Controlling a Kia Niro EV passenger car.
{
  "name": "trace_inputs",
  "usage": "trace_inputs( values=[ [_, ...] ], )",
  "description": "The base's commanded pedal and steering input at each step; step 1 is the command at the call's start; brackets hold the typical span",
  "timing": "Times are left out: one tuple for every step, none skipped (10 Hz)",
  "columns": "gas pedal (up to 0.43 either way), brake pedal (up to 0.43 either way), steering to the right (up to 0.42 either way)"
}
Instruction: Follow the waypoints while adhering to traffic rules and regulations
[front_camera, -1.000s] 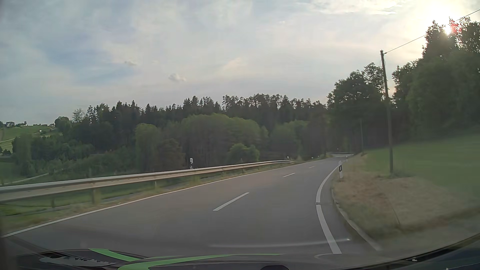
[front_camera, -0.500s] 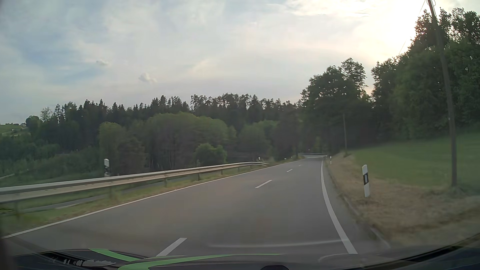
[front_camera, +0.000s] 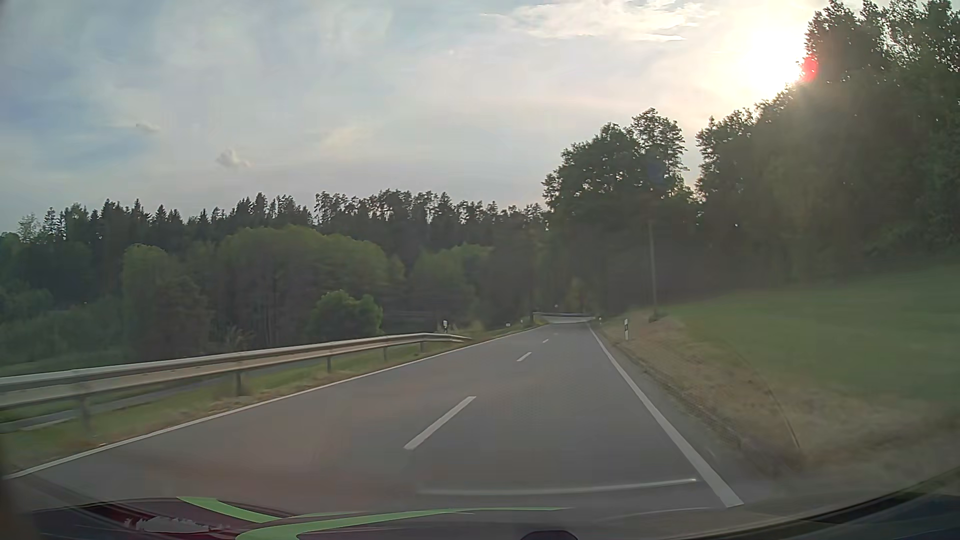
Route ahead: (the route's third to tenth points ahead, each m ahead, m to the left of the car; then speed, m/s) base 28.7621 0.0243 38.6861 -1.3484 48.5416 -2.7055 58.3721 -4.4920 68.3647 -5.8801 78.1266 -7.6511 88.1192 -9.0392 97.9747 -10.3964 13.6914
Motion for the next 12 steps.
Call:
trace_inputs(
  values=[
    [0.138, 0.0, 0.067],
    [0.138, 0.0, 0.057],
    [0.138, 0.0, 0.046],
    [0.138, 0.0, 0.034],
    [0.138, 0.0, 0.023],
    [0.138, 0.0, 0.018],
    [0.138, 0.0, 0.016],
    [0.138, 0.0, 0.014],
    [0.138, 0.0, 0.012],
    [0.138, 0.0, 0.012],
    [0.138, 0.0, 0.012],
    [0.138, 0.0, 0.012]
  ],
)
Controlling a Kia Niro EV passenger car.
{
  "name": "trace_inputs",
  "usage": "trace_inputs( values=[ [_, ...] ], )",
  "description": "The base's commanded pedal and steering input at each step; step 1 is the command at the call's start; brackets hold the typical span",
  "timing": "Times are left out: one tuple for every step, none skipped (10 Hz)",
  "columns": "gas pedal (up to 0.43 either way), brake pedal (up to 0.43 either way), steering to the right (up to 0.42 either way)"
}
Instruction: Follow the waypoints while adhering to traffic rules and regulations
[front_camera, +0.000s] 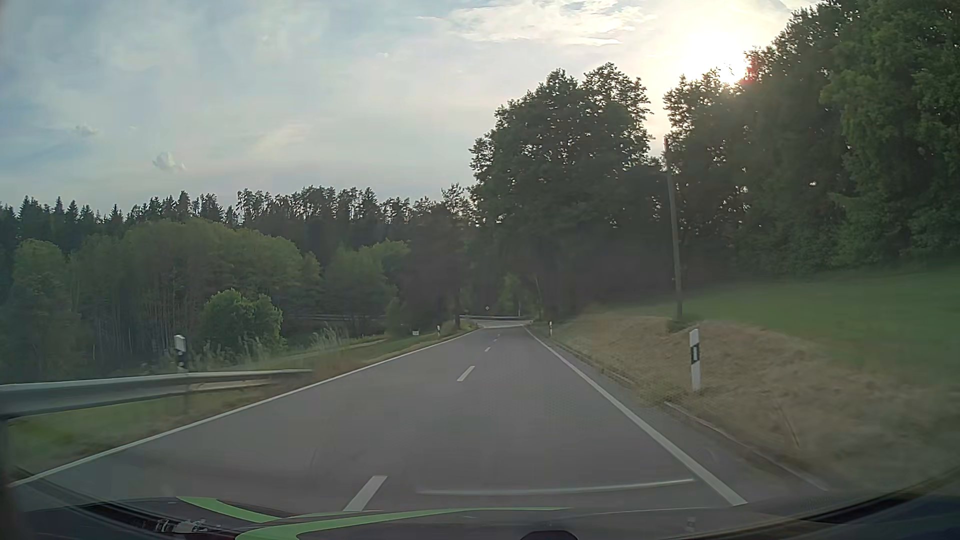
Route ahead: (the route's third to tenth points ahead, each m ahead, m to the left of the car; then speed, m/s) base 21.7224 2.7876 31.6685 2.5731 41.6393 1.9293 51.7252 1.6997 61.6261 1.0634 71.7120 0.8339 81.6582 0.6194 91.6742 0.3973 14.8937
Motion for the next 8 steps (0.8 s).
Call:
trace_inputs(
  values=[
    [0.138, 0.0, 0.012],
    [0.138, 0.0, 0.012],
    [0.138, 0.0, 0.012],
    [0.138, 0.0, 0.011],
    [0.138, 0.0, 0.01],
    [0.138, 0.0, 0.009],
    [0.13, 0.0, 0.005],
    [0.118, 0.0, 0.001]
  ],
)
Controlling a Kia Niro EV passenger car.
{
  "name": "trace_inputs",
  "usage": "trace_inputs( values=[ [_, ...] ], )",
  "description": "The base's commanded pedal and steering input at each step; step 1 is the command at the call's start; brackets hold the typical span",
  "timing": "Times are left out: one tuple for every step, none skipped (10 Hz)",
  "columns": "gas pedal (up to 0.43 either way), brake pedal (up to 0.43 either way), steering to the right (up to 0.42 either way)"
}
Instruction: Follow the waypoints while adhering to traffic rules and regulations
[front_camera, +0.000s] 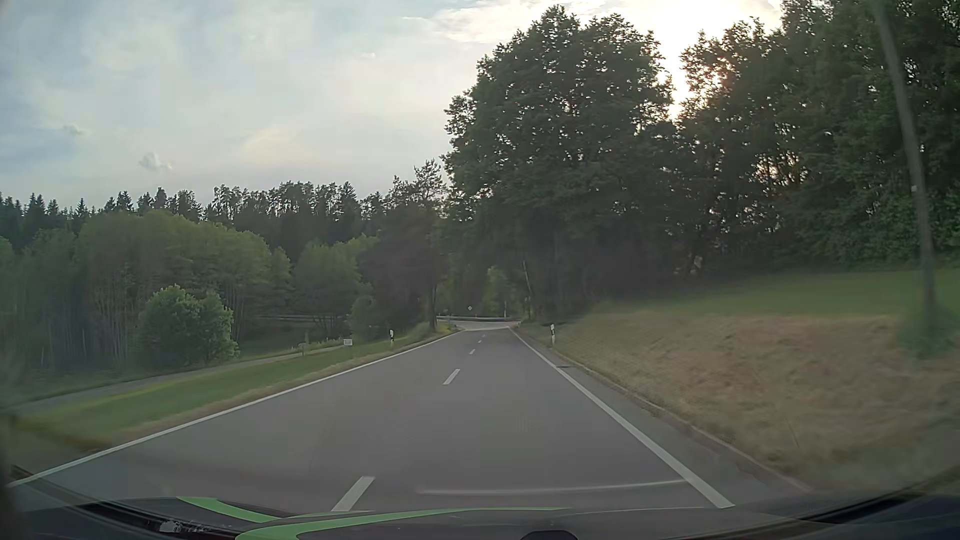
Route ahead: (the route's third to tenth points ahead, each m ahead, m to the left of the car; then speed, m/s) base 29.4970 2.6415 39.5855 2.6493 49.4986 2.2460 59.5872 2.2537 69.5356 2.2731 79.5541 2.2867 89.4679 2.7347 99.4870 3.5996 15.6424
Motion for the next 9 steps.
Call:
trace_inputs(
  values=[
    [0.118, 0.0, 0.0],
    [0.118, 0.0, 0.0],
    [0.11, 0.0, -0.002],
    [0.067, 0.0, -0.004],
    [0.067, 0.0, -0.004],
    [0.067, 0.0, -0.003],
    [0.067, 0.0, -0.001],
    [0.067, 0.0, -0.002],
    [0.067, 0.0, -0.002]
  ],
)
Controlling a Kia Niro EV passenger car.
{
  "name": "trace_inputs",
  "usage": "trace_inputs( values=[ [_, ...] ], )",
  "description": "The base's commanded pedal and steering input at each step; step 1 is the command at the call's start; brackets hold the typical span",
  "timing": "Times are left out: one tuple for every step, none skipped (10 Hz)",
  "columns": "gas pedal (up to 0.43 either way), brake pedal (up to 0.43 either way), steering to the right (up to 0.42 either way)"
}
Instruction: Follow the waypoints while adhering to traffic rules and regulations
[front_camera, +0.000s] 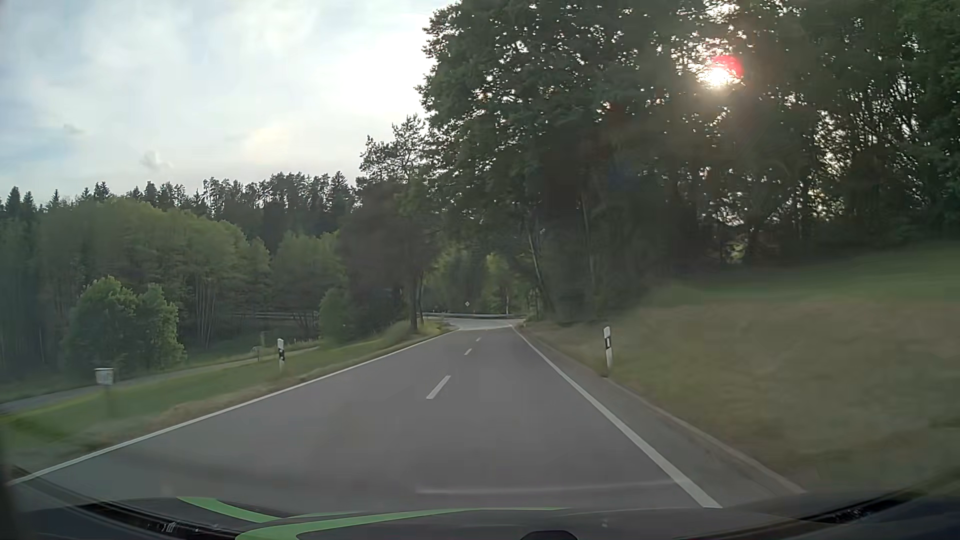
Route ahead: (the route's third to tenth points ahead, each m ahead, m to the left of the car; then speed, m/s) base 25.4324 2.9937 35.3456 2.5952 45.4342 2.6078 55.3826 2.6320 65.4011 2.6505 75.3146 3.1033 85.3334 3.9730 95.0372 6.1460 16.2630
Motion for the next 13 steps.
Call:
trace_inputs(
  values=[
    [0.067, 0.0, -0.002],
    [0.067, 0.0, -0.002],
    [0.067, 0.0, -0.003],
    [0.059, 0.0, -0.003],
    [0.047, 0.0, -0.003],
    [0.039, 0.0, -0.002],
    [0.028, 0.0, -0.003],
    [0.0, 0.0, -0.002],
    [0.0, 0.0, -0.002],
    [0.0, 0.0, -0.003],
    [0.0, 0.0, -0.002],
    [0.0, 0.0, -0.002],
    [0.0, 0.03, -0.002]
  ],
)
